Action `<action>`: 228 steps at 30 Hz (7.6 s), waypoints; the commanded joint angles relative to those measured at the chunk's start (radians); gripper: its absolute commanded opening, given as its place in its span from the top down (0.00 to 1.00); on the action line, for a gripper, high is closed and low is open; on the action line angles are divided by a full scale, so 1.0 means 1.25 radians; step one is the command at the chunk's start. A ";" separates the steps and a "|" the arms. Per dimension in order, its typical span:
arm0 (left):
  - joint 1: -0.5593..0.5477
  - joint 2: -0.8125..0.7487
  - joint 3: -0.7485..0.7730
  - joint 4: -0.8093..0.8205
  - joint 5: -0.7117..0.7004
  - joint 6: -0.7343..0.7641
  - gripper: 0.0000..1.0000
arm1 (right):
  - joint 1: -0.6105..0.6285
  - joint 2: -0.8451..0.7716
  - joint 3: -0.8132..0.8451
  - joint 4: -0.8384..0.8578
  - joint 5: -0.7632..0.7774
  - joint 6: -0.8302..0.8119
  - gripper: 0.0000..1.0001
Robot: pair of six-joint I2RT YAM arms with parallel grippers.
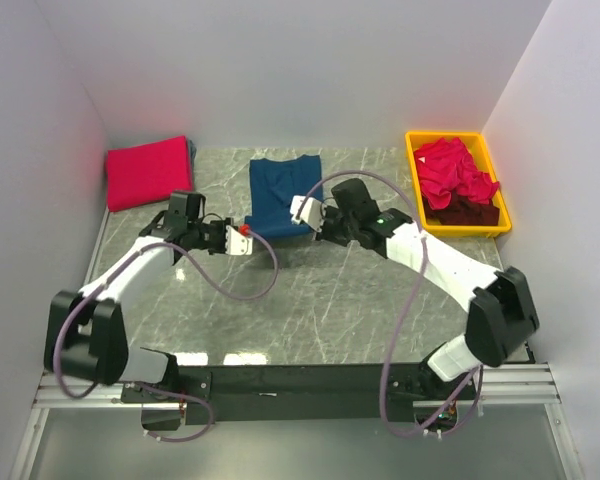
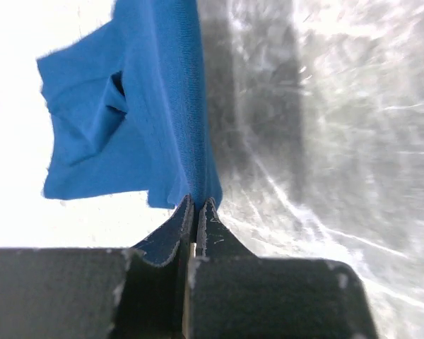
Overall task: Fold and stack the t-shirts
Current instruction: Fold the tshirt
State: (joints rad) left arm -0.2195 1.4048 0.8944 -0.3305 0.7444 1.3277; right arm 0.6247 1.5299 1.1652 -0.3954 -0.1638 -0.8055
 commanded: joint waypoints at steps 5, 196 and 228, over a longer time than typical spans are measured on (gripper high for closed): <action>-0.070 -0.181 -0.077 -0.235 0.008 0.039 0.99 | 0.019 -0.152 -0.085 -0.151 -0.050 0.031 1.00; 0.007 0.057 0.198 -0.099 0.058 -0.810 0.49 | -0.313 0.223 0.174 -0.222 -0.464 0.658 0.56; 0.022 0.308 0.152 0.053 -0.007 -1.100 0.36 | -0.246 0.400 0.171 -0.135 -0.532 0.698 0.60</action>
State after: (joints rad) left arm -0.1875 1.7931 1.0603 -0.3046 0.7315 -0.0307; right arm 0.3069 2.0335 1.3483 -0.5877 -0.7990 0.0582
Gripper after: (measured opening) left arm 0.639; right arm 0.411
